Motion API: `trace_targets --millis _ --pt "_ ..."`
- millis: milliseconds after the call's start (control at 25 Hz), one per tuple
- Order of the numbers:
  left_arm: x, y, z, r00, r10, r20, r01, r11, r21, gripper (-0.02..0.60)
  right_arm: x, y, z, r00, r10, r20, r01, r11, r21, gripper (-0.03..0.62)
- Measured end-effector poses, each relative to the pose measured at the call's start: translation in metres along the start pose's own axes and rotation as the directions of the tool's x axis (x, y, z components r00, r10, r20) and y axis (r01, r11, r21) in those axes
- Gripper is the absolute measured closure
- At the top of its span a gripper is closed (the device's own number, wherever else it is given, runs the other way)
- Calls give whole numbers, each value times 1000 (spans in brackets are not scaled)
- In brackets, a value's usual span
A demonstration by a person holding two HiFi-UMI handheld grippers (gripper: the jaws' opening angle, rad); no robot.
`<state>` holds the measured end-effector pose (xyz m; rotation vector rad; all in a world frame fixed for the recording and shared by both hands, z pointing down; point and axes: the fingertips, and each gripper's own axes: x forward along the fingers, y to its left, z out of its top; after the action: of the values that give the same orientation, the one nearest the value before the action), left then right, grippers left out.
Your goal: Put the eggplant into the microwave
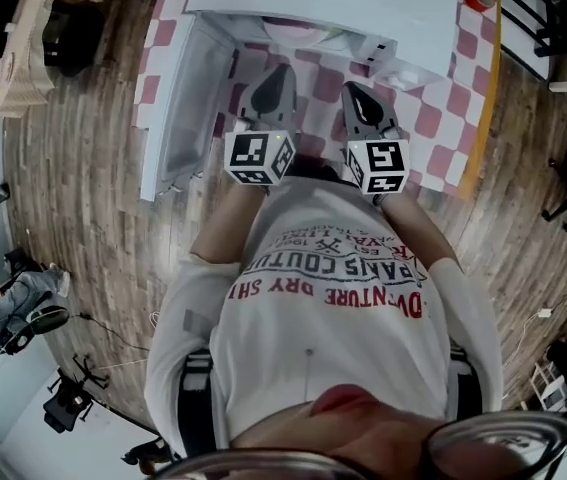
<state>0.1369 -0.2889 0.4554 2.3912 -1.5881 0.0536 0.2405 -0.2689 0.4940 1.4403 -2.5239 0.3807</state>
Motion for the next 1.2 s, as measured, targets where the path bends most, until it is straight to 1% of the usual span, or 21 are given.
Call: trace_targets --millis 80,200,320,440,520,600,680,880,1040,1200 --pt "-3 -6 7 1000 -29 4 28 998 51 545 -4 2 10 1000 -17 19 17 1000 -11 568" --pt "-2 -14 7 995 -94 -24 95 994 47 543 -8 5 20 998 -44 41 45 999 -27 568" --pt "-1 -24 8 984 -172 -44 175 983 60 543 -7 9 28 996 -70 51 71 997 -28 568" --pt "-3 -28 12 977 -208 -46 211 975 66 543 -7 14 35 993 -94 69 97 995 -36 568" --pt "-4 -26 15 976 -215 -40 217 975 54 544 -8 17 38 990 -115 77 119 992 -47 568" --pt "-7 -19 17 978 -207 -26 207 978 15 544 -8 19 38 988 -135 80 140 989 -51 568" --pt "-10 -13 18 980 -196 -21 196 981 -4 543 -9 20 38 985 -150 83 155 986 -54 568" --pt "-16 -10 18 979 -202 -22 202 979 3 543 -10 24 42 979 -176 102 182 982 -52 568" --pt "-19 -8 21 977 -212 -15 212 977 0 543 -9 28 46 978 -180 108 186 981 -57 568" --pt "-23 -11 20 972 -236 -15 236 972 -6 543 -12 31 43 976 -184 114 190 981 -44 568"
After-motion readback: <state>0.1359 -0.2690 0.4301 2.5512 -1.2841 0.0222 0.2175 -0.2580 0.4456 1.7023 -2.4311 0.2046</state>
